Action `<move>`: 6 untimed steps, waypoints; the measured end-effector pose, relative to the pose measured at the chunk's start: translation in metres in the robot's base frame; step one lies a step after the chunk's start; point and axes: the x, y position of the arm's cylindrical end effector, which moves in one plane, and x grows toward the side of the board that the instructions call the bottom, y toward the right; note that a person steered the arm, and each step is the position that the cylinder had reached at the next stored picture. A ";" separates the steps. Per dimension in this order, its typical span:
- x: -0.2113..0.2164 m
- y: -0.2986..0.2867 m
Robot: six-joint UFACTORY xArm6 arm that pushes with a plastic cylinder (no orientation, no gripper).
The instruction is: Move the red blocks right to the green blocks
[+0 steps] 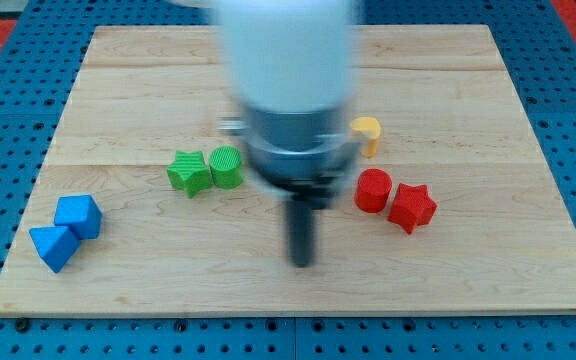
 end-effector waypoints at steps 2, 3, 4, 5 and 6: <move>-0.008 0.117; -0.047 0.074; -0.075 -0.002; -0.089 -0.030; -0.069 -0.018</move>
